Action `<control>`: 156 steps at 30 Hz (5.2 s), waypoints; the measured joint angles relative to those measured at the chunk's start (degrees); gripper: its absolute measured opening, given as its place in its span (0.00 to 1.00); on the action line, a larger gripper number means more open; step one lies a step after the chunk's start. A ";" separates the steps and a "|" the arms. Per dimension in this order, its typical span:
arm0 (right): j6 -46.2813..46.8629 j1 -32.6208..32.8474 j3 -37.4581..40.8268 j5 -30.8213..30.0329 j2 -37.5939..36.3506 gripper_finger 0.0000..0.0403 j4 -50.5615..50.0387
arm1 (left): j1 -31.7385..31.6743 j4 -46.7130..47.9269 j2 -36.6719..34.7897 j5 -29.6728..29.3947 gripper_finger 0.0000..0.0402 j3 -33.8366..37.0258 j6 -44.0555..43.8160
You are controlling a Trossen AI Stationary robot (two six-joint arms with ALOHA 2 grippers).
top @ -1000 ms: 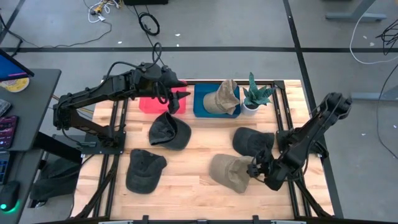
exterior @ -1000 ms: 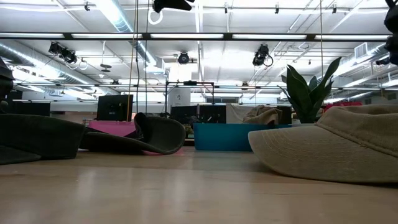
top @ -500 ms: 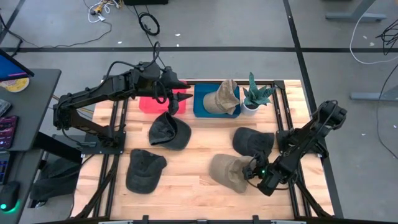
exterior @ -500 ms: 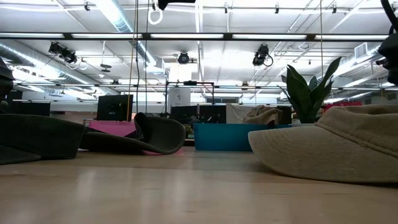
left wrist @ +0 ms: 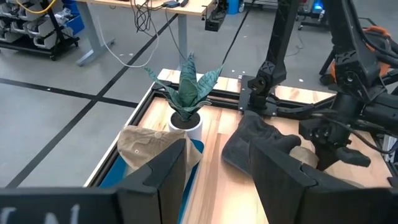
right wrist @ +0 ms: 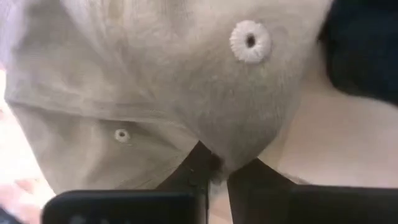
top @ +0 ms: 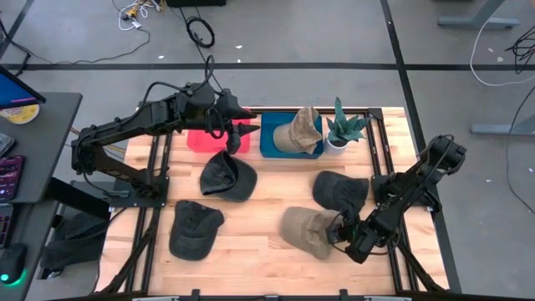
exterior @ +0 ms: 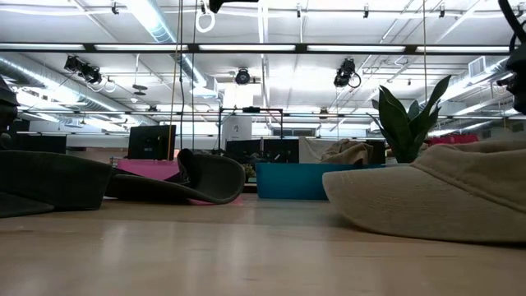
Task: Pick & Place hat
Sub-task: Put the light brown cap into the blue bin
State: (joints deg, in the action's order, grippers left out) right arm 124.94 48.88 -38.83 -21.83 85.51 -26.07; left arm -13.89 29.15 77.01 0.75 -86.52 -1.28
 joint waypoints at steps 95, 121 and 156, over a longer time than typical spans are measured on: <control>-93.05 -50.82 -6.16 37.75 -41.21 0.04 58.11 | -4.46 -28.64 17.90 38.92 0.45 0.00 -86.33; -93.67 -55.07 -6.16 37.84 -40.39 0.04 55.29 | -3.08 -38.69 17.90 40.63 0.25 0.00 -85.12; -78.88 -60.13 -6.14 40.76 -55.09 0.63 29.79 | -11.90 -19.55 12.46 33.08 0.03 0.00 -53.17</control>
State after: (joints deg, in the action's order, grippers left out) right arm 46.06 -11.25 -44.97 18.94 30.42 3.71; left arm -25.79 9.59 89.47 33.84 -86.52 -54.45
